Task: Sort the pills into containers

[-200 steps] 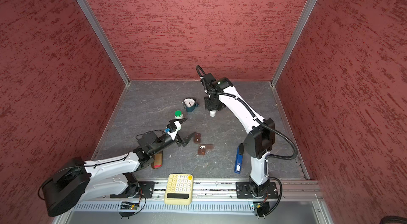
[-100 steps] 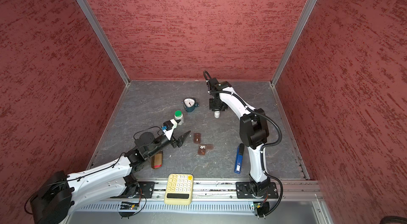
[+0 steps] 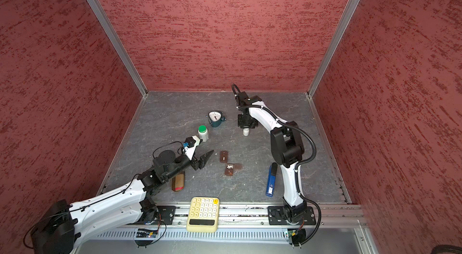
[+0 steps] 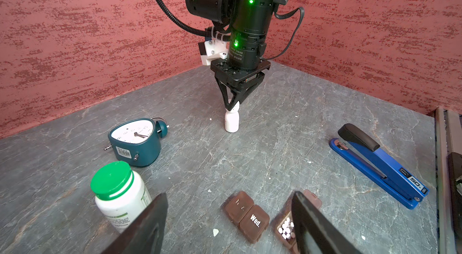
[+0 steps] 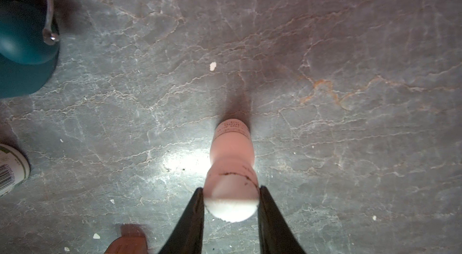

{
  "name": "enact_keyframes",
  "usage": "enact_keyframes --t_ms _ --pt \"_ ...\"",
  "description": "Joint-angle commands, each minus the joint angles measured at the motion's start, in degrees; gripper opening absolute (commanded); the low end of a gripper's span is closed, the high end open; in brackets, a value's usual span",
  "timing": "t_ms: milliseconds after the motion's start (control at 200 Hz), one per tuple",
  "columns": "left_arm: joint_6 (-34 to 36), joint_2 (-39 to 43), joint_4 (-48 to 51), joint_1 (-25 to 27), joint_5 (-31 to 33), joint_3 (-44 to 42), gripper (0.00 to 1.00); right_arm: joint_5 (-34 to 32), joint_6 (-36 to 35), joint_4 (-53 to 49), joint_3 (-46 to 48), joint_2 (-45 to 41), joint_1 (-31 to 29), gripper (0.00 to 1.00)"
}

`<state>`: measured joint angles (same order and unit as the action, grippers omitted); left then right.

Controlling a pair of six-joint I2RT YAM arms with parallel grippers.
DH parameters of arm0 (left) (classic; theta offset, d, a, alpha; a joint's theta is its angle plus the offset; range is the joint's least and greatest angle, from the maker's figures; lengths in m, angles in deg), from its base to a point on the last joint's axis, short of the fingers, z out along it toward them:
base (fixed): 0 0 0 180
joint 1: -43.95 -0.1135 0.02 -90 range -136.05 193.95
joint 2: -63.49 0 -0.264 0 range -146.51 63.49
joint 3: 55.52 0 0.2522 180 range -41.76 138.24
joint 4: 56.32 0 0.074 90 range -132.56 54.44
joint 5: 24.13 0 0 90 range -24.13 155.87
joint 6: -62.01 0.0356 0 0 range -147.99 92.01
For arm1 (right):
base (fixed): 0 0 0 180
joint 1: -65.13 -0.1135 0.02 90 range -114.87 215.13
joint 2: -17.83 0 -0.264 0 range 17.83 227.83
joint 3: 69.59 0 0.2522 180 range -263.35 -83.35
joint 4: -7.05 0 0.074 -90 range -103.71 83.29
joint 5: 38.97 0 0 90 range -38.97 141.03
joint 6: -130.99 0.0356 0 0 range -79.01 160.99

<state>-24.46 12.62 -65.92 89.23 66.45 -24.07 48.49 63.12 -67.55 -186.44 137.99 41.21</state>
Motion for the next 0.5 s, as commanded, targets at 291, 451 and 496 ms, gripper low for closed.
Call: enact_keyframes --t_ms 291,451,496 --pt "-0.79 3.04 4.47 -0.05 0.45 0.56 0.76 0.17 -0.59 -1.26 -2.45 0.91 0.47 0.57" --pt "-1.87 4.36 7.58 0.41 0.52 1.38 0.74 -0.74 0.15 -2.79 -3.92 -2.69 0.46 0.65" --pt "-2.81 4.4 8.15 0.59 0.5 1.57 0.73 -0.67 0.83 -2.88 -3.57 -4.87 0.46 0.66"
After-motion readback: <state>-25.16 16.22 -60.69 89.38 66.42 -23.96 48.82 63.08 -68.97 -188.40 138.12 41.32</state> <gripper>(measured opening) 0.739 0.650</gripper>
